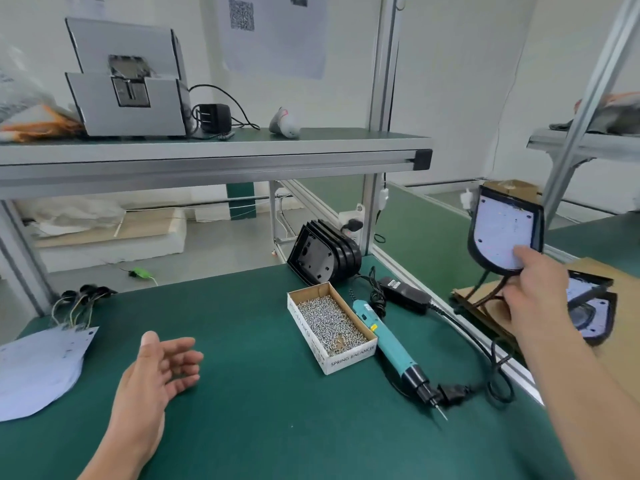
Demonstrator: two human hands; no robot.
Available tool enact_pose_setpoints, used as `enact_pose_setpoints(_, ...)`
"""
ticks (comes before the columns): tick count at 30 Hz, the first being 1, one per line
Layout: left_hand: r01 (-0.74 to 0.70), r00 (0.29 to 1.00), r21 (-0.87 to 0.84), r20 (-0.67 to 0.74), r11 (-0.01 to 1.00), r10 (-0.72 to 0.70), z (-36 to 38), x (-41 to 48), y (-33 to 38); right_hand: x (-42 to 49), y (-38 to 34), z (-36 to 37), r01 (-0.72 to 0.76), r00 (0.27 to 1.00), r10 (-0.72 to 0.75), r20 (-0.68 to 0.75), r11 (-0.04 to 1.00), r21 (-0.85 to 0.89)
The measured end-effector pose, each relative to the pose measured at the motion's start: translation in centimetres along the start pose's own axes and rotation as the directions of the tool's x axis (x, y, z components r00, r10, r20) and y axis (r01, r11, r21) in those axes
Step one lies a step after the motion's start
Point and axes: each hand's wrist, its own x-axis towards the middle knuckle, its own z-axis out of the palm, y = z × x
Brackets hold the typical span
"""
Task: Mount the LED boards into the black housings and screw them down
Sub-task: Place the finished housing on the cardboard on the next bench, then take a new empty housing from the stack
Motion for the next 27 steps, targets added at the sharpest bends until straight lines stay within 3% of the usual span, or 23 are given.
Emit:
enact_pose_setpoints(6,0.0,1.0,-0.008,0.003,1.0,0.0,0.2,-0.1,0.2,4.4,-0.4,-2.4,0.114,0.979,-0.123,-0.16,0.991,-0.064)
enact_pose_setpoints(11,-0.006,1.0,-0.001,0.021,1.0,0.006,0.1,0.1,0.1,5.6,0.7,-3.8,0.062,0.953,-0.13,-0.272,0.967,-0.245)
enact_pose_setpoints(16,-0.004,1.0,0.003,0.025,1.0,0.004,-0.2,0.2,-0.2,5.1,2.0,-4.4,0.045,0.947,-0.179,-0.265,0.895,-0.444)
enact_pose_setpoints(21,-0.005,1.0,0.001,0.025,1.0,0.005,-0.2,0.1,-0.1,5.2,3.0,-4.7,0.135,0.945,-0.296,-0.139,0.74,-0.659)
enact_pose_setpoints(27,0.001,1.0,-0.023,0.029,1.0,0.0,0.0,-0.1,0.2,5.5,3.5,-4.8,0.323,0.861,-0.502,0.083,0.413,-0.852)
